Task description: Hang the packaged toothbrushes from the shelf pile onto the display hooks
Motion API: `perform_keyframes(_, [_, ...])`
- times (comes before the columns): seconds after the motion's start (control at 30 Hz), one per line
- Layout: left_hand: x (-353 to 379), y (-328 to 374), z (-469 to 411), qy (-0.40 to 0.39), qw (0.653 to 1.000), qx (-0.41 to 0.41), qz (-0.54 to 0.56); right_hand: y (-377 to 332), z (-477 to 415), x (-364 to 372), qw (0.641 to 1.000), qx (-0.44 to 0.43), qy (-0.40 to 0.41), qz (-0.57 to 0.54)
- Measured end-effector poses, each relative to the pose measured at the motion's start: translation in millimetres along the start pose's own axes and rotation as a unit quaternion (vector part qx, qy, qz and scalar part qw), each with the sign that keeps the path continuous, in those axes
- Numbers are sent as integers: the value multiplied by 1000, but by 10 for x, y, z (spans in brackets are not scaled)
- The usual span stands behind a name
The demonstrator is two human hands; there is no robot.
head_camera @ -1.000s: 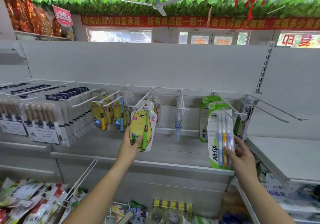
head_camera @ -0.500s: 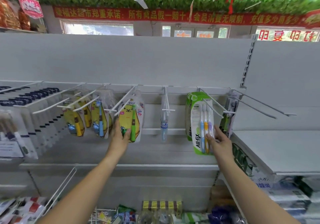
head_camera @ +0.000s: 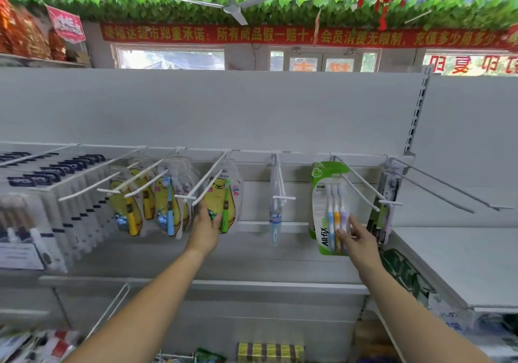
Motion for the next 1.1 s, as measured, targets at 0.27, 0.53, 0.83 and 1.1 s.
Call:
perform_keyframes(0.27, [-2,-81,-56,-33,999,-35,5,-60,95,131,999,11,-29,-39])
perform_keyframes(0.53, [31,-27,-13,-29,999,-32,2,40,105,56,997,40,-25,-54])
perform_keyframes(0.83, [-17,14,0,-28,999,-37,2,39,140,-22,997,56,-22,-47])
perform_keyframes(1.1, [-49,-223,71,-53,994,-88,-41,-5,24,-31,995,81,-46,16])
Point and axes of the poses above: each hand's wrist, its own z-axis away from the middle knuckle, its own x-axis out of the palm, y = z × x, the point moved 10 cm from there along -z, towards the middle knuckle, and after that the axes turned 9 degrees about -y, right-handed, at the moved point
